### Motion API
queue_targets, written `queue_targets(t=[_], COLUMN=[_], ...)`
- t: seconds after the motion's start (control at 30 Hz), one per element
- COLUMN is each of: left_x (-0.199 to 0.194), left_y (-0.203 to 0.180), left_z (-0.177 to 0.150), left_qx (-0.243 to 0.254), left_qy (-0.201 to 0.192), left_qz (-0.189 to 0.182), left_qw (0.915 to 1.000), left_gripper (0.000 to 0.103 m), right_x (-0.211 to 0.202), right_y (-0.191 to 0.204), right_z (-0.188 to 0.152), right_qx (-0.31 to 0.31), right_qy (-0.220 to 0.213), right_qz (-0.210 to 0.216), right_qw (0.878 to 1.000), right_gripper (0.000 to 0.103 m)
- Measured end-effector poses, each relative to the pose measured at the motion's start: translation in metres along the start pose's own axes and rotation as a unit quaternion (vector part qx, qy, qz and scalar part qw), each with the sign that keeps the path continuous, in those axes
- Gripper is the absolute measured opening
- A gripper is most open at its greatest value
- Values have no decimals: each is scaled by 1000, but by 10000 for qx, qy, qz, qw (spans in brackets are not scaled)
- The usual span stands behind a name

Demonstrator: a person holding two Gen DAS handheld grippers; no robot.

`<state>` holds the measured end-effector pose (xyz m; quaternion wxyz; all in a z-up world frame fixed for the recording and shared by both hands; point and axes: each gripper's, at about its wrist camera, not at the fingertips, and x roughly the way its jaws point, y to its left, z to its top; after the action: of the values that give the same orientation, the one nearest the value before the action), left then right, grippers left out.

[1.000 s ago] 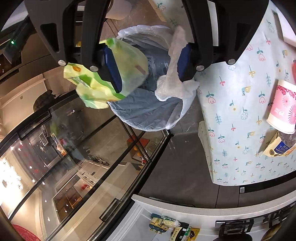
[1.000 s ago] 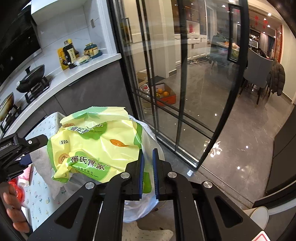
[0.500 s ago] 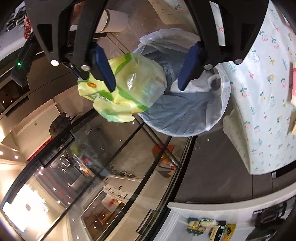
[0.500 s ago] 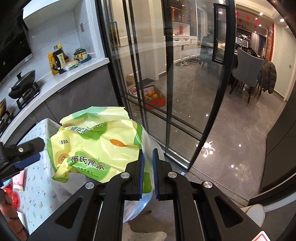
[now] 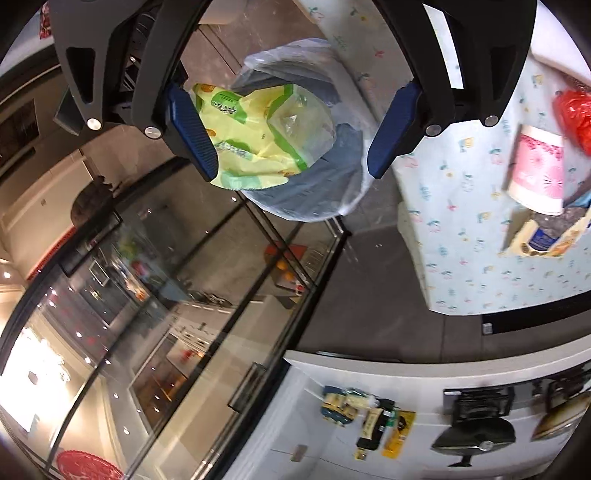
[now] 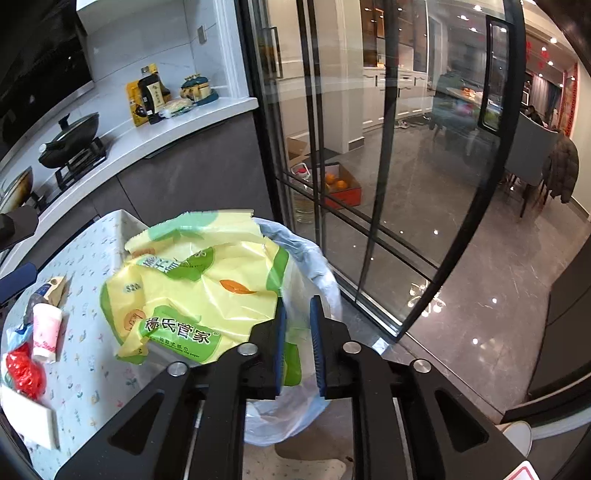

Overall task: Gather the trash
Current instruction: 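Open the right tool to drop the snack bag into the bin, then grasp the white sponge with the right tool while the left tool approaches the beige paper bag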

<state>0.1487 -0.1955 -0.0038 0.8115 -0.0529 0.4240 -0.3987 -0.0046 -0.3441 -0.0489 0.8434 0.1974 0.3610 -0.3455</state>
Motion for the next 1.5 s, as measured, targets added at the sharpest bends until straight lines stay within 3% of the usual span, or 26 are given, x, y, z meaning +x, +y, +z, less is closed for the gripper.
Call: queue_targets(t=[0.07, 0.1, 0.5, 1.1, 1.5], left_x=[-3, -4, -15, -61, -107], left_y=[3, 3, -2, 8, 41], left_z=[2, 3, -11, -49, -74], left_qx=[-2, -2, 461, 507, 307], left_qy=[-52, -83, -343, -492, -597], left_qz=[118, 163, 991, 1919, 2363], left_qw=[9999, 9998, 9934, 9789, 9694], left_gripper=[79, 79, 79, 79, 79], right_x=[-5, -7, -37, -90, -114], right_y=[5, 8, 24, 46, 85], right_z=[1, -1, -6, -34, -54], right_qx=[-29, -46, -239, -575, -895], right_qy=[-103, -131, -192, -323, -347], right_qz=[37, 56, 384, 738, 958], right_qw=[9999, 9999, 9988, 9951, 9908], right_gripper=[42, 43, 47, 51, 51])
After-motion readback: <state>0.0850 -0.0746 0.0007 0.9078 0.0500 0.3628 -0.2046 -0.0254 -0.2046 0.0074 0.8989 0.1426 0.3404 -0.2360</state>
